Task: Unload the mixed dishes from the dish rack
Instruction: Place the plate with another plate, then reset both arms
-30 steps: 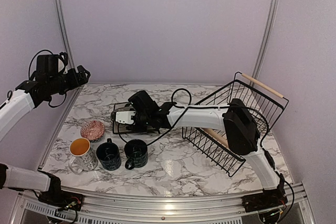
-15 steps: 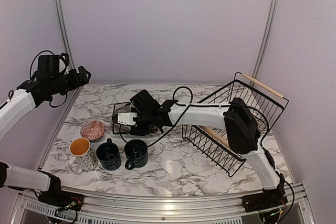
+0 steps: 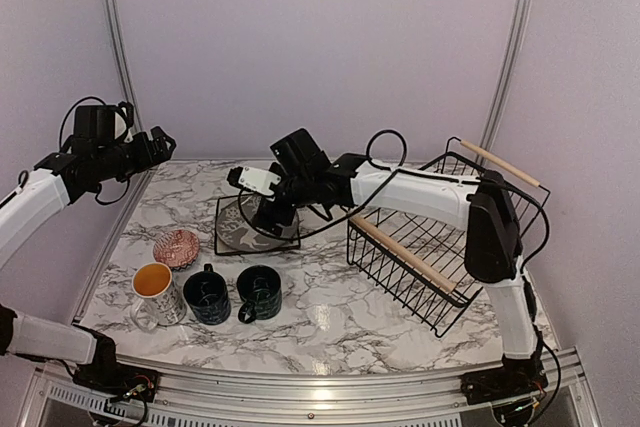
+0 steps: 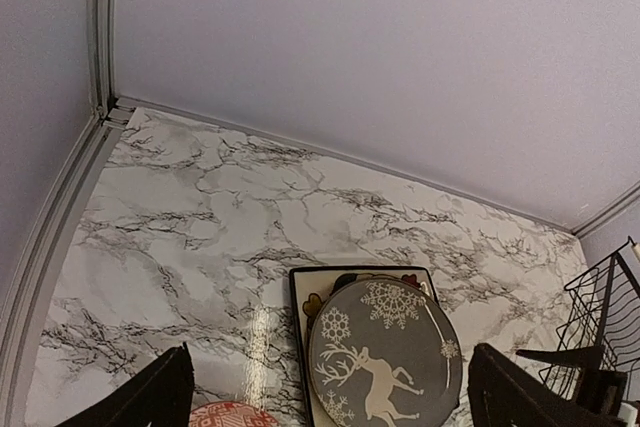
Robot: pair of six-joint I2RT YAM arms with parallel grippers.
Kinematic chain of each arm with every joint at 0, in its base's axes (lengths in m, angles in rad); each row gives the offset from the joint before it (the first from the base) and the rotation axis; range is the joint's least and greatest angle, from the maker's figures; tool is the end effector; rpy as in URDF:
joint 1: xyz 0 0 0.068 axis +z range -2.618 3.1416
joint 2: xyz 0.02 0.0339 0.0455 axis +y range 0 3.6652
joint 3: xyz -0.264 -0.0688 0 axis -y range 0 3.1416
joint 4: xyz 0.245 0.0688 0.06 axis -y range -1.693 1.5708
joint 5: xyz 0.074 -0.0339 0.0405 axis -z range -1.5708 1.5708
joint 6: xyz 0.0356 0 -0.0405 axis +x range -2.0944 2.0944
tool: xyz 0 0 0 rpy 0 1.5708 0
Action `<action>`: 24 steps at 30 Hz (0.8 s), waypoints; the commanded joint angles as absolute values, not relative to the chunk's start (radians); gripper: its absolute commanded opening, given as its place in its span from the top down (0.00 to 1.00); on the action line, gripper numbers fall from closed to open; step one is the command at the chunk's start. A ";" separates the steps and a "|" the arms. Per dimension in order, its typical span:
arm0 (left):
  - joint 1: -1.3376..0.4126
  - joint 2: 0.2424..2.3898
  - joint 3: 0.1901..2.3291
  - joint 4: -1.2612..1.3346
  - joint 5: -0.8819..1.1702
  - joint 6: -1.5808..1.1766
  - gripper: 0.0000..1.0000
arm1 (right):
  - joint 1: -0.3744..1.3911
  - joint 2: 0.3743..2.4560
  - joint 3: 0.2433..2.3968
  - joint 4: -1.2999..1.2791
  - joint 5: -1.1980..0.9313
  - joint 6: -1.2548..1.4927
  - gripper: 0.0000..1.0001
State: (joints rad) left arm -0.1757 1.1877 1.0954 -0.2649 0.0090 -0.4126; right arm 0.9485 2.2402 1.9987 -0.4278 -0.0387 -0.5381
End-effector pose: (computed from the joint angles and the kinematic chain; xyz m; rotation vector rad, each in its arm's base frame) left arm 0.2692 -0.0481 0.3572 -0.2243 1.9359 -0.4006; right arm 0.3032 0.4249 0.2522 -1.5400 1.6443 0.2648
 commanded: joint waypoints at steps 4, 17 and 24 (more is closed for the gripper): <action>-0.170 1.164 1.065 -0.209 0.025 -0.394 0.02 | 0.933 1.916 1.819 -0.305 0.120 -0.285 0.02; -0.173 0.970 1.118 -0.116 0.118 -0.387 0.01 | 0.896 1.448 1.665 -0.456 0.386 0.025 0.01; -0.175 0.850 1.305 -0.149 0.145 -0.460 0.01 | 0.895 1.163 1.497 -0.292 0.377 0.002 0.01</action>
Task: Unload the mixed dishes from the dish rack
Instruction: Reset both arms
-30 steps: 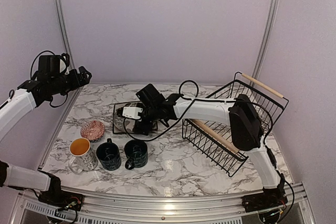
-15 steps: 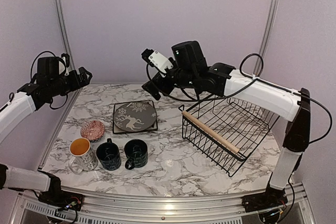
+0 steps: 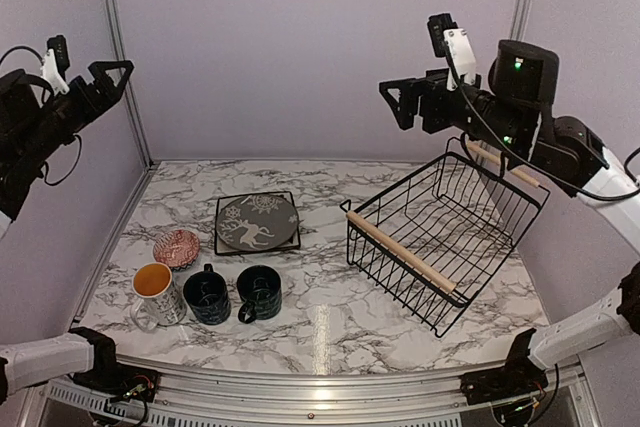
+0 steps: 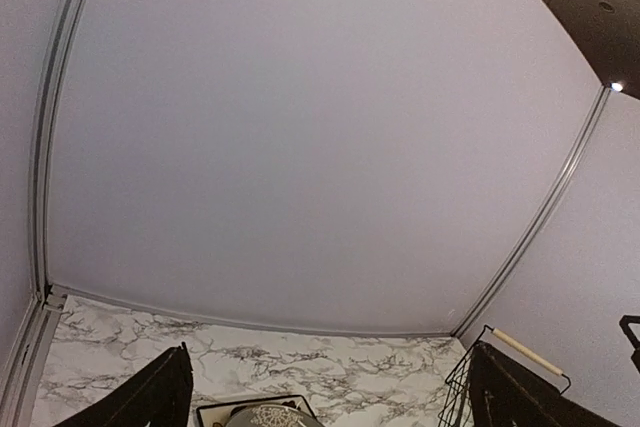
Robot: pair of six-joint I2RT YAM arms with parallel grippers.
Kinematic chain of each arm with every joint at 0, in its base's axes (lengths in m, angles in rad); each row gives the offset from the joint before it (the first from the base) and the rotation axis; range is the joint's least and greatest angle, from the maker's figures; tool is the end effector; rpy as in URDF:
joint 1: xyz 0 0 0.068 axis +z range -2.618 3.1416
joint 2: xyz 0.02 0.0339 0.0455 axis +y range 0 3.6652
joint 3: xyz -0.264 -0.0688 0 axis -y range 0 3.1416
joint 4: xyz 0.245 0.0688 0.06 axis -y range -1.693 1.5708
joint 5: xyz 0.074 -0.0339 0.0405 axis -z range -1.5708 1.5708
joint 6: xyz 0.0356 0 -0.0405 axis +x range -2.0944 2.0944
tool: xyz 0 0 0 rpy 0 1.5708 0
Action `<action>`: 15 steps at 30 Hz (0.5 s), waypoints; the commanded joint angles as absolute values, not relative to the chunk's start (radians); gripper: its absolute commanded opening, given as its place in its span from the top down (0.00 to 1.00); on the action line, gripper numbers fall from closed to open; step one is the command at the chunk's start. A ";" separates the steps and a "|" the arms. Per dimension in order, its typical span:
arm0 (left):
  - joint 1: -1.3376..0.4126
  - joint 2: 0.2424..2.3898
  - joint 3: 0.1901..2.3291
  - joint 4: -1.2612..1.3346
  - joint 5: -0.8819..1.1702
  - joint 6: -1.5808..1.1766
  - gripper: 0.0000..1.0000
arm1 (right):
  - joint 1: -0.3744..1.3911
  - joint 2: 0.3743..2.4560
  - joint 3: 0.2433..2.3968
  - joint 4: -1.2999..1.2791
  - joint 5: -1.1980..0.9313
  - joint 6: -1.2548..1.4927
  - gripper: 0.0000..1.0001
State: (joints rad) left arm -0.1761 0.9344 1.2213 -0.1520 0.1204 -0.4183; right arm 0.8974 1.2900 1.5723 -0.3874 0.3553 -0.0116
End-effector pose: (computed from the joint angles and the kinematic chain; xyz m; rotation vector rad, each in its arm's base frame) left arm 0.1858 -0.0374 0.4674 -0.0763 1.4601 -0.5731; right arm 0.1794 0.2051 0.4818 -0.4881 1.6104 0.3713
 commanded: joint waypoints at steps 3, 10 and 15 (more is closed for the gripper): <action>-0.174 0.806 1.347 -0.169 0.132 -0.477 0.01 | 0.897 1.080 1.458 -0.249 0.349 -0.040 0.02; -0.175 0.730 1.378 -0.182 0.119 -0.505 0.01 | 0.897 0.977 1.420 -0.219 0.396 -0.055 0.01; -0.174 0.712 1.397 -0.189 0.099 -0.503 0.01 | 0.897 0.943 1.414 -0.210 0.421 -0.059 0.02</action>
